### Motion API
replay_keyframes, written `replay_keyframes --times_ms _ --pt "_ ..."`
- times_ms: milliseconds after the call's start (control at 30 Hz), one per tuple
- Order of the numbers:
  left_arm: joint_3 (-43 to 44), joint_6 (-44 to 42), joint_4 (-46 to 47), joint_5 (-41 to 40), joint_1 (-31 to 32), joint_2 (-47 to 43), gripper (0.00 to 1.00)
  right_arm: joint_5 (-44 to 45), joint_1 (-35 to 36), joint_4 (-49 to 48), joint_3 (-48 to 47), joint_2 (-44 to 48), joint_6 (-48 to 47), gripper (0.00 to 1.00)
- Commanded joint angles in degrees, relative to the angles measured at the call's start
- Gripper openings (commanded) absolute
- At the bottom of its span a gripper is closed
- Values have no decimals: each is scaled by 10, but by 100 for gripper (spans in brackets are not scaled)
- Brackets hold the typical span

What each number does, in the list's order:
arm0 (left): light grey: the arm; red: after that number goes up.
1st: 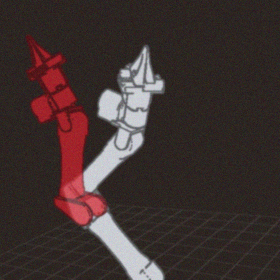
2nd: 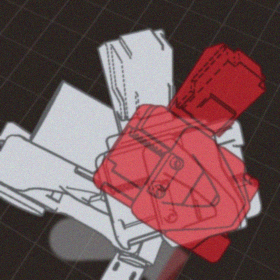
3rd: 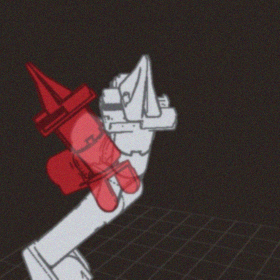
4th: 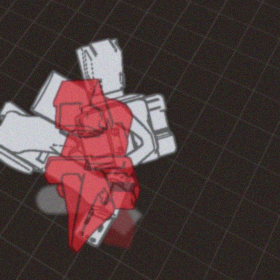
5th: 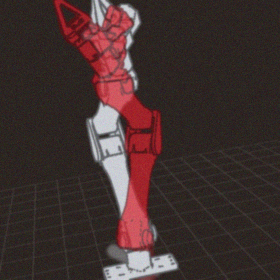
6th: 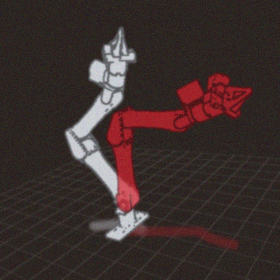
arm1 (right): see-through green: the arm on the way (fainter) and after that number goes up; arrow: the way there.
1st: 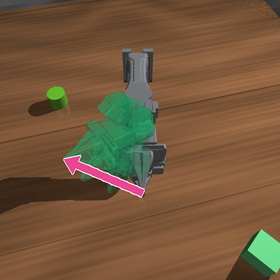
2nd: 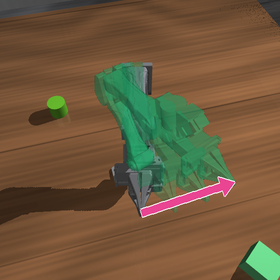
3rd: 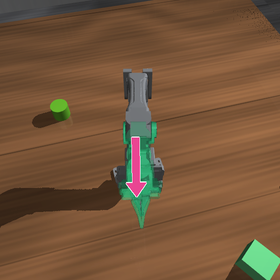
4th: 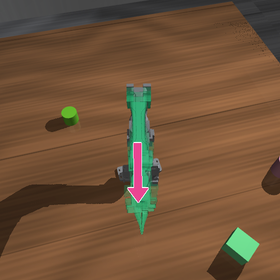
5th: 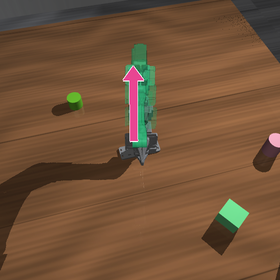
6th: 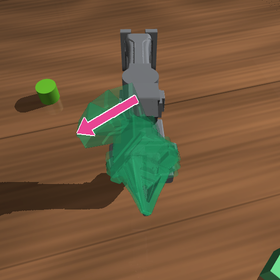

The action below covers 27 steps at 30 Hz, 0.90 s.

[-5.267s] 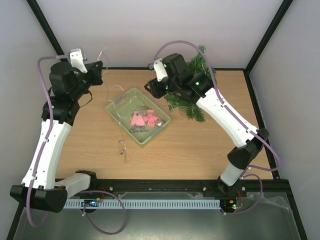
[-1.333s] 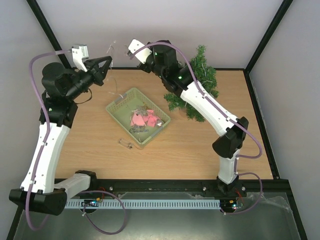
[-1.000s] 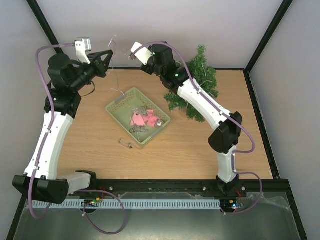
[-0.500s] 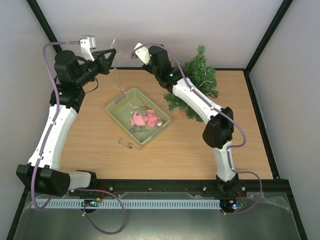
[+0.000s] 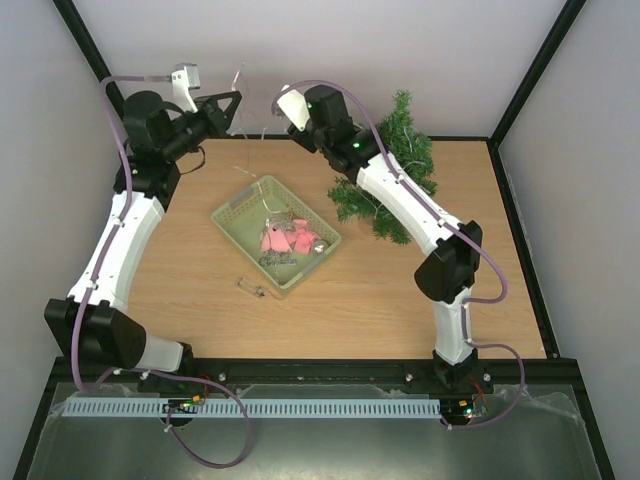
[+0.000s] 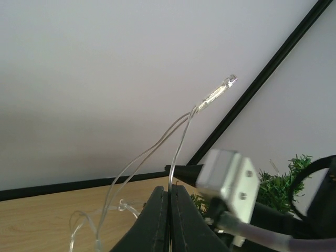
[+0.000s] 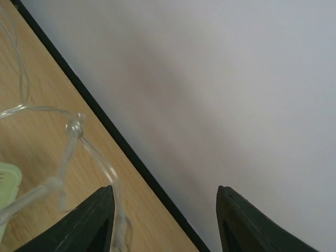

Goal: Decorate the small christmas tree
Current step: Wrap the decoration item around the Christmas tree.

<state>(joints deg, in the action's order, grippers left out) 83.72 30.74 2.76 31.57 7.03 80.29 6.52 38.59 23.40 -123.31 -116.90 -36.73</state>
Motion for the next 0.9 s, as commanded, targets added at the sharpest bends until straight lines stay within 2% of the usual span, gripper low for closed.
replay_keyframes --times_ms 0,333,433,533,600,667,867 --pt "23 16 37 18 -4 14 2 -1 3 59 -15 49 22 51" --pt "41 49 60 25 -3 40 2 18 38 112 -25 92 78 52" --pt "39 52 61 23 -2 38 2 -23 59 122 -12 120 148 51" --pt "37 56 62 22 -2 38 3 -107 68 110 28 155 244 48" --pt "36 61 65 23 -2 38 2 -144 77 67 92 189 328 44" --pt "32 67 71 26 -1 37 3 -140 96 2 188 229 405 44" --pt "23 72 75 26 1 32 3 -69 155 -214 460 343 596 45"
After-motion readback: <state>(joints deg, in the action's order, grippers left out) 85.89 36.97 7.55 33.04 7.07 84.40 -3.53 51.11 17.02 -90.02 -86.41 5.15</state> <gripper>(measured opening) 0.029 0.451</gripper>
